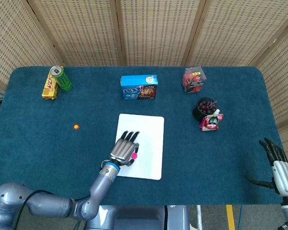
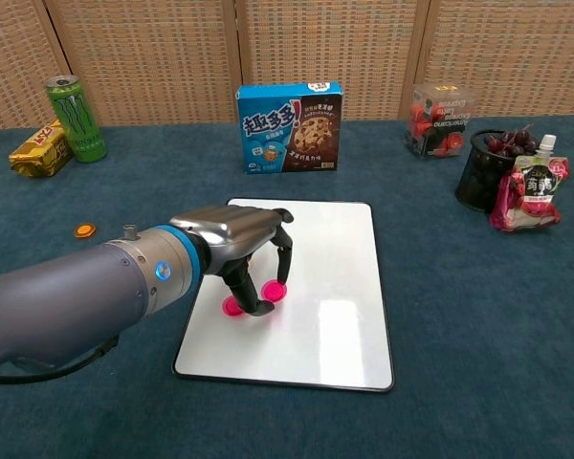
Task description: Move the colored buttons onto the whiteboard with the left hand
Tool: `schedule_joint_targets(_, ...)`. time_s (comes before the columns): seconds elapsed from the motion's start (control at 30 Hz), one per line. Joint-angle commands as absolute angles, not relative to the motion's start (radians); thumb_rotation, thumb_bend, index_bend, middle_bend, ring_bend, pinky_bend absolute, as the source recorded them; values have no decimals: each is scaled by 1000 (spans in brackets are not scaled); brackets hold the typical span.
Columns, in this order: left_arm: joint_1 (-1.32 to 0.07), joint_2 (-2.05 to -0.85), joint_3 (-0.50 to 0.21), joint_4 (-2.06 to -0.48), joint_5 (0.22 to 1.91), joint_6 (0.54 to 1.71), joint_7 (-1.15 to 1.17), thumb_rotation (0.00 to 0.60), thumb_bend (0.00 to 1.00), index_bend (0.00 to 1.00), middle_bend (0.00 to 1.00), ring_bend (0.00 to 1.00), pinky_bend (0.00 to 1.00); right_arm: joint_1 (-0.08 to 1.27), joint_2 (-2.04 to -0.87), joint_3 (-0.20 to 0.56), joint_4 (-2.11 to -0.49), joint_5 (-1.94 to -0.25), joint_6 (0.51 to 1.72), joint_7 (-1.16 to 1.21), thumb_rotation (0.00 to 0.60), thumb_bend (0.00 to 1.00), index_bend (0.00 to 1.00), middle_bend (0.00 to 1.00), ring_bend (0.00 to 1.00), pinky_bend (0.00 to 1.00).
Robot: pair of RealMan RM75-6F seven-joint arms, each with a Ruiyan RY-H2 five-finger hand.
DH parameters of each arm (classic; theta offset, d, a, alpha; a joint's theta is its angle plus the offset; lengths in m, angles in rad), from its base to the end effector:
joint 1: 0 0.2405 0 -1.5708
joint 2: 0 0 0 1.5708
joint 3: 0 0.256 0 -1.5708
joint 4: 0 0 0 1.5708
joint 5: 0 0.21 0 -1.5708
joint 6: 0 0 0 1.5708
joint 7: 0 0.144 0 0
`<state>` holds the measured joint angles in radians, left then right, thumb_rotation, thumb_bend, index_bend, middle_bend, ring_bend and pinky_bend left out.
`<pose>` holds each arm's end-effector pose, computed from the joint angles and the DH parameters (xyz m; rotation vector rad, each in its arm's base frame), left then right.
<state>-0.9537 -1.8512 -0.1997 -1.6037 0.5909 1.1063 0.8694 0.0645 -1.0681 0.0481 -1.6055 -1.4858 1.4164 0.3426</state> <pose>-0.0531 0.2916 -0.1055 -1.9958 -1.0302 -0.7129 -0.3259 -0.1742 0.1683 1.2676 -1.1901 1.0528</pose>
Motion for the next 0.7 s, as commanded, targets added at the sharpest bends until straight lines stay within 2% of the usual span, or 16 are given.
schedule_joint_targets(0.03,-957,-1855,-200,-1598,590,1095,859,600,321,568,0,0,0,65,-1068,48,-1606,-1486,1416,343,600,40,0,0,0,0)
schedule_joint_targets(0.2,-962,-1863,-196,-1586,594,1081,842,600,310,564,0,0,0,64,-1068,48,-1606,-1487,1417,345,600,41,0,0,0,0)
schedule_joint_targets(0.27,-964,-1864,-194,-1582,587,1085,846,600,306,534,0,0,0,64,-1067,48,-1605,-1487,1417,344,600,42,0,0,0,0)
schedule_joint_targets(0.37,-968,-1861,-196,-1587,561,1092,860,600,301,370,0,0,0,64,-1067,48,-1605,-1487,1418,347,600,42,0,0,0,0)
schedule_joint_targets(0.47,-970,-1853,-201,-1598,554,1095,858,600,292,260,0,0,0,64,-1067,47,-1604,-1488,1418,347,600,40,0,0,0,0)
schedule_joint_targets(0.7,-949,-1779,-212,-1638,589,1105,810,600,290,238,0,0,0,64,-1068,48,-1605,-1487,1419,343,600,41,0,0,0,0)
